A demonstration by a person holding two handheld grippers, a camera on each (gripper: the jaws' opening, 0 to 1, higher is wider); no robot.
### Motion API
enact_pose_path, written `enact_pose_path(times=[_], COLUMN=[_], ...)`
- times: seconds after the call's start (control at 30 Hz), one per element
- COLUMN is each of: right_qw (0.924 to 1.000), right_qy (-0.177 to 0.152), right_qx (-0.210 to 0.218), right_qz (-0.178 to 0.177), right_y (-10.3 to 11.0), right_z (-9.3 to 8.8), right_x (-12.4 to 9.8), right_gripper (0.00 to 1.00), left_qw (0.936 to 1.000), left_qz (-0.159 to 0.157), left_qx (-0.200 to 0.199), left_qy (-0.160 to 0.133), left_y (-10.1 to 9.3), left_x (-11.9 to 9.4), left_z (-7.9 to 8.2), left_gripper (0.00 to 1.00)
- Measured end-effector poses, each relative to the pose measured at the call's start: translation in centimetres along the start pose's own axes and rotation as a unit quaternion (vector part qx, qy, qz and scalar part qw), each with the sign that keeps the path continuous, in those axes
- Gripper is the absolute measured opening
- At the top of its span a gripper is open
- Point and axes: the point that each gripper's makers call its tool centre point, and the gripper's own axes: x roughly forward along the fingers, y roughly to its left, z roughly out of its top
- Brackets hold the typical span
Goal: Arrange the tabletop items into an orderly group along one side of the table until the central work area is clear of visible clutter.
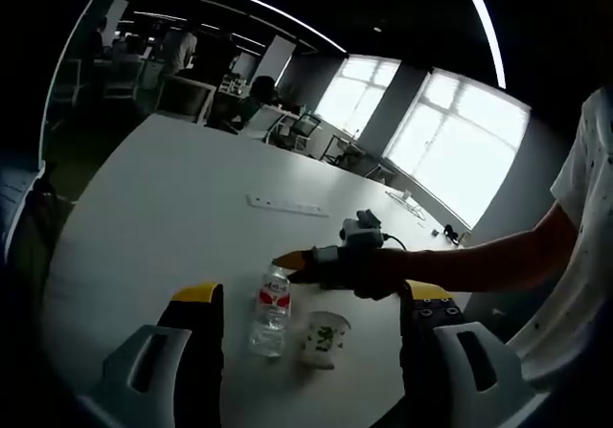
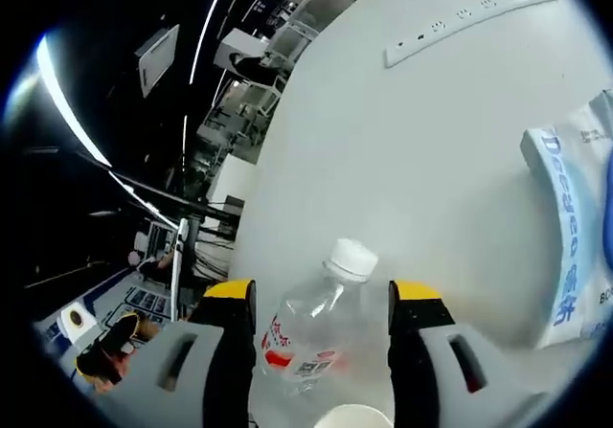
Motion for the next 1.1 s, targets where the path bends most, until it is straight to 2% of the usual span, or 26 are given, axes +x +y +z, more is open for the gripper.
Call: enact_pose_path(times=[0.27,0.53,0.77,1.1], right_qw=[0.9996,0.9994,0.9983,0.9985], right_qy=[-0.01,-0.015,-0.021,-0.025], right_qx=[0.026,0.032,0.054,0.048], right_qz=[0.011,0.001,0.007,0.008], right_y=[-0.1,-0.8,-0.4,-0.2], right_z=[0.3,0.5,1.0,1.1], right_x=[0.8,1.3,1.5,1.5], right_gripper=[0.4,0.24,0.2,0.2], left_qw=[1.0,0.9999,0.9997,0.9997], left_qz=[-0.006,-0.011,-0.013,-0.015], left_qx=[-0.003,-0.012,-0.019,-0.02], left_qy=[-0.001,-0.002,-0.003,-0.005], left_y=[0.3,0.3,0.3,0.1], left_x=[0.5,1.4,1.8,2.0], left_z=[-0.3,-0.4,-0.4,-0.4], left_gripper=[0.76,0.75,0.75,0.75])
